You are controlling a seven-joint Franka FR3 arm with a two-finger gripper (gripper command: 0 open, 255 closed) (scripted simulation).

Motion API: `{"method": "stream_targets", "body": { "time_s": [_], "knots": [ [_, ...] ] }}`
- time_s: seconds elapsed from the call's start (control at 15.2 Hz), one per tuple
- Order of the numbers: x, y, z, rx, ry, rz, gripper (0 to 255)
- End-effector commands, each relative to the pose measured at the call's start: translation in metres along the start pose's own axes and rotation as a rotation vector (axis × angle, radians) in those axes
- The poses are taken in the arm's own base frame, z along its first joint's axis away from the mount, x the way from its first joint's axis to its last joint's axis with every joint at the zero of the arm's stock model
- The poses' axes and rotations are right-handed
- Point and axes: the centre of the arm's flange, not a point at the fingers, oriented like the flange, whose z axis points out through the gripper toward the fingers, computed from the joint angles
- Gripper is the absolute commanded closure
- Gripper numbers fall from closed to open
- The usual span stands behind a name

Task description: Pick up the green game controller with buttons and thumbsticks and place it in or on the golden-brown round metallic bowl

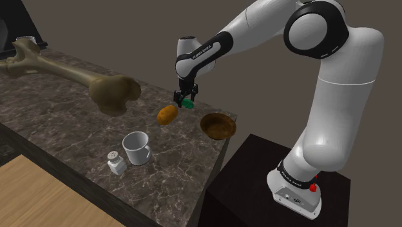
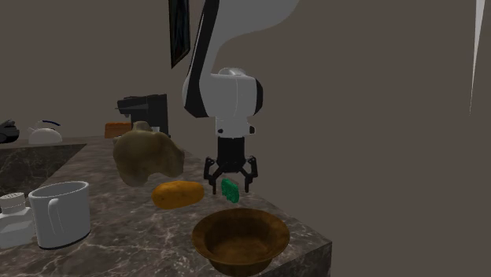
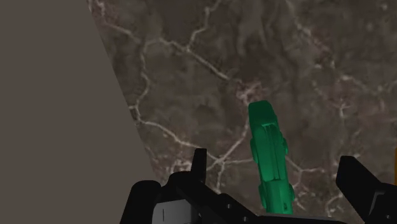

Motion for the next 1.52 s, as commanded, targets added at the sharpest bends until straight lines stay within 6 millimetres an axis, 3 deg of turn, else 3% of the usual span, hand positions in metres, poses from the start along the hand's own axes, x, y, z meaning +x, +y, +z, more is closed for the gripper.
{"method": "stream_targets", "body": {
  "time_s": [0.0, 0.13, 0.2, 0.79, 1.45],
  "knots": [
    [0.000, 0.000, 0.000, 0.000, 0.000, 0.000, 0],
    [0.000, 0.000, 0.000, 0.000, 0.000, 0.000, 0],
    [0.000, 0.000, 0.000, 0.000, 0.000, 0.000, 255],
    [0.000, 0.000, 0.000, 0.000, 0.000, 0.000, 255],
    [-0.002, -0.001, -0.053, 0.000, 0.000, 0.000, 255]
  ]
}}
